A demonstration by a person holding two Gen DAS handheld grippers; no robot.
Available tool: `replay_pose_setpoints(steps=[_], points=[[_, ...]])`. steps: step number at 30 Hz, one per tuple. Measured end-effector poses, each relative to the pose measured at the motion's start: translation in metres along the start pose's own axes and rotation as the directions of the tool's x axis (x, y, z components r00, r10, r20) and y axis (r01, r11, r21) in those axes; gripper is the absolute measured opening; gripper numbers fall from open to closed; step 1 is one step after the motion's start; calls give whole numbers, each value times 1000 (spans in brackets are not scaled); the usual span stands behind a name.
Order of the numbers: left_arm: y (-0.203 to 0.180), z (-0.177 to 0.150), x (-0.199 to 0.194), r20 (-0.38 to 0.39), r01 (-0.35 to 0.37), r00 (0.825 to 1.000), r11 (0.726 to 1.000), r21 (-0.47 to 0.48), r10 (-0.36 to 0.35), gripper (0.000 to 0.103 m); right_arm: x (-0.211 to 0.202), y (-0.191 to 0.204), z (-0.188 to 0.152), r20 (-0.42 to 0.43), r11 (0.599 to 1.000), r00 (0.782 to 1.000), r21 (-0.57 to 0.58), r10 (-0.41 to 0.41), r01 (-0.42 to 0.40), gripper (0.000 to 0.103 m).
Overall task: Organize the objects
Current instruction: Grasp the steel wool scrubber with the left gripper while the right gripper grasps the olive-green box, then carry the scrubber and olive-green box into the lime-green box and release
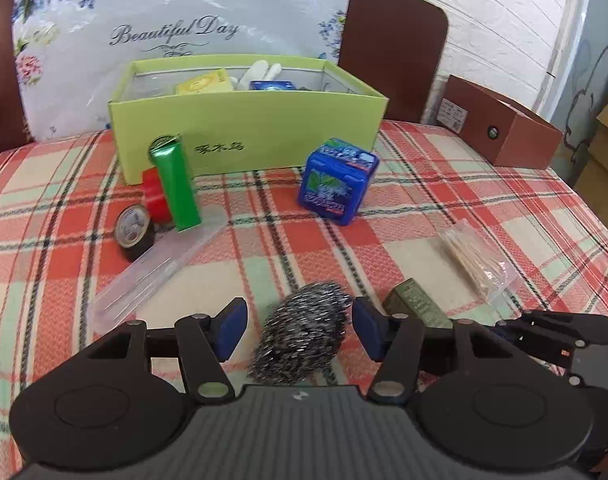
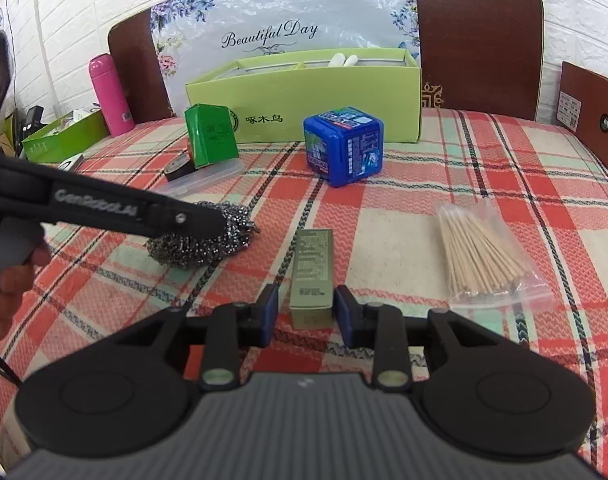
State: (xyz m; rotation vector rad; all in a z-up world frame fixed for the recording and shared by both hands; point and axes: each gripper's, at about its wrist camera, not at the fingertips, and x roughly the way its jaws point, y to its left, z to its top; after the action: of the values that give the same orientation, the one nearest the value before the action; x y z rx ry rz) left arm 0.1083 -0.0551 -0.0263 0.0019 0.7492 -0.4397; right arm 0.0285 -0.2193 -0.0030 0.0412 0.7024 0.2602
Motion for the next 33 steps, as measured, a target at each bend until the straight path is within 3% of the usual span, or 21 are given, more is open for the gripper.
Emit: replay_pose_setpoints(steps=[2, 3, 9, 12, 20, 26, 33], points=[[-3, 1, 2, -4, 24, 1000, 1000, 16, -24, 44, 0, -1, 1, 0, 1000, 1000, 0, -13, 13, 30], [-4, -1, 2, -5, 21, 1000, 1000, 22, -21, 42, 1, -1, 1, 1, 1000, 1000, -2, -15, 15, 30], [2, -7, 5, -13, 12, 1000, 1000, -10, -12, 47, 8, 4, 5, 5, 999, 1000, -28, -18, 18, 30], [2, -7, 6, -20, 32, 999, 999, -9, -32, 40, 11, 4, 3, -2, 999, 1000, -40, -25, 25, 22], [-2, -1, -14, 18, 72, 997, 997, -23, -72, 34, -8, -3, 10, 1, 998, 999, 15, 53, -53, 22], [1, 38, -51, 141, 82, 987, 997, -13, -80, 34, -34, -12, 45, 113, 996, 990, 17, 85, -88, 22], [8, 116, -66, 281, 19, 960, 998, -60, -2, 34, -38, -30, 110, 250, 994, 962, 1, 108, -112, 22]])
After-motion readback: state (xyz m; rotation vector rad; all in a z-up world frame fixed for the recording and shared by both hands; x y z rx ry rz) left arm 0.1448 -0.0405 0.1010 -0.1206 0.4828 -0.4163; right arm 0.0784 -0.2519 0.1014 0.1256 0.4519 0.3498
